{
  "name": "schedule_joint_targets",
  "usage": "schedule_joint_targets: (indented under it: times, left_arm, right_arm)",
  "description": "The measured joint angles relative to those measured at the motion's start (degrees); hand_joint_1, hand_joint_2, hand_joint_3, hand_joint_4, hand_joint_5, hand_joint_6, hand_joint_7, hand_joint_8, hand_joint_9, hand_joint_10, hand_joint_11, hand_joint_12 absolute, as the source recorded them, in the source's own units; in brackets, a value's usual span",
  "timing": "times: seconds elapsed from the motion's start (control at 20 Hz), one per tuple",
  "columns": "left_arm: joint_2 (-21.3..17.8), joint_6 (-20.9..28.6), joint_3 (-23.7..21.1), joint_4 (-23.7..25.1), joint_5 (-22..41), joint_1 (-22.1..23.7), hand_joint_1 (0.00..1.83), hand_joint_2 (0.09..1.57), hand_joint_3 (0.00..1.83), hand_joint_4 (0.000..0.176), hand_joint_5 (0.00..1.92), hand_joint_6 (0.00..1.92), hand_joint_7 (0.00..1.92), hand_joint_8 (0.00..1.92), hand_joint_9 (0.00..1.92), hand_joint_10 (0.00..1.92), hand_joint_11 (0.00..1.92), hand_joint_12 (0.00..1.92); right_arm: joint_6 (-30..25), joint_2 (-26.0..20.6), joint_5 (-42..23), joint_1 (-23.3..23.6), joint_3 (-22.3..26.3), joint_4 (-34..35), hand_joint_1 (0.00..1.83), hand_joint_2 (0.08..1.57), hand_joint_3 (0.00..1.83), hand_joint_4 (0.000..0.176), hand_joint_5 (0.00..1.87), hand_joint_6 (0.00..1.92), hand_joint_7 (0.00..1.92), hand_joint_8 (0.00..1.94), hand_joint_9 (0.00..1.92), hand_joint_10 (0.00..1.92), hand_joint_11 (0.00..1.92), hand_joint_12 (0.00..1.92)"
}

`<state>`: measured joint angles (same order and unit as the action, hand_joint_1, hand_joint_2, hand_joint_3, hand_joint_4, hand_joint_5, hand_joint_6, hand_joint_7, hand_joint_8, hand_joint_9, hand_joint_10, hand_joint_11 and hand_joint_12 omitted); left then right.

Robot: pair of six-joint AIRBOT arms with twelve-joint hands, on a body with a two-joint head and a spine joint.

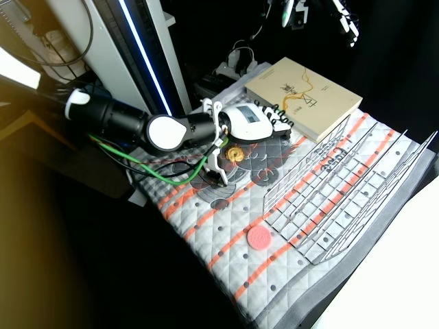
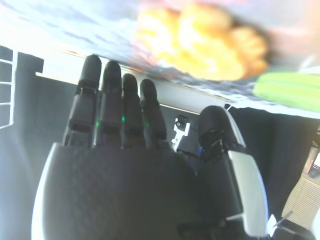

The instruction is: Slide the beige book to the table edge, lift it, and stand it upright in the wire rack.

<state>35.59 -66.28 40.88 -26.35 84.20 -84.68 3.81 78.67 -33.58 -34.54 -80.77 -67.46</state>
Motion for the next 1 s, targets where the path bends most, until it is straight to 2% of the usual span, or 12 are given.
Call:
schedule_joint_targets:
  times: [0.2,0.3,0.45,0.6,0.9,1.0]
  left_arm:
    - [0.00,0.02,0.00,0.00,-0.09,0.00,0.60,0.90,0.00,0.176,0.15,0.00,0.02,0.00,0.07,0.00,0.00,0.37]
    - [0.00,0.07,0.00,0.04,-0.11,0.00,0.64,0.88,0.00,0.176,0.16,0.00,0.02,0.00,0.06,0.00,0.00,0.43]
    - [0.00,0.17,0.00,0.02,-0.15,0.00,0.64,0.88,0.00,0.176,0.17,0.00,0.02,0.00,0.06,0.00,0.00,0.44]
    - [0.00,0.17,0.00,0.09,-0.15,0.00,0.63,0.88,0.00,0.176,0.16,0.00,0.01,0.00,0.05,0.00,0.00,0.28]
    - [0.02,0.24,0.00,0.13,-0.15,0.00,0.65,0.88,0.00,0.176,0.17,0.00,0.00,0.00,0.03,0.00,0.00,0.19]
    - [0.02,0.26,0.00,0.13,-0.15,0.00,0.64,0.87,0.00,0.176,0.17,0.00,0.00,0.00,0.02,0.00,0.00,0.18]
  right_arm:
    - [0.07,0.55,0.26,0.02,-0.37,0.63,0.00,1.38,0.00,0.000,0.18,0.01,0.18,0.00,0.26,0.00,0.01,0.79]
    - [0.13,1.07,0.33,0.02,-0.70,0.81,0.00,1.36,0.00,0.000,0.15,0.00,0.18,0.00,0.32,0.00,0.06,0.92]
    - [0.35,1.42,0.42,0.02,-0.70,0.76,0.00,1.35,0.00,0.000,0.13,0.00,0.18,0.00,0.32,0.00,0.01,1.04]
    - [0.39,1.53,0.44,0.02,-0.70,0.79,0.00,1.35,0.00,0.000,0.13,0.00,0.18,0.00,0.31,0.00,0.01,1.05]
    - [0.46,1.60,0.48,0.02,-0.70,0.81,0.00,1.35,0.00,0.000,0.16,0.01,0.19,0.01,0.32,0.01,0.03,1.06]
    - [0.50,1.70,0.52,0.02,-0.70,0.81,0.00,1.36,0.00,0.000,0.17,0.00,0.19,0.00,0.33,0.01,0.04,1.01]
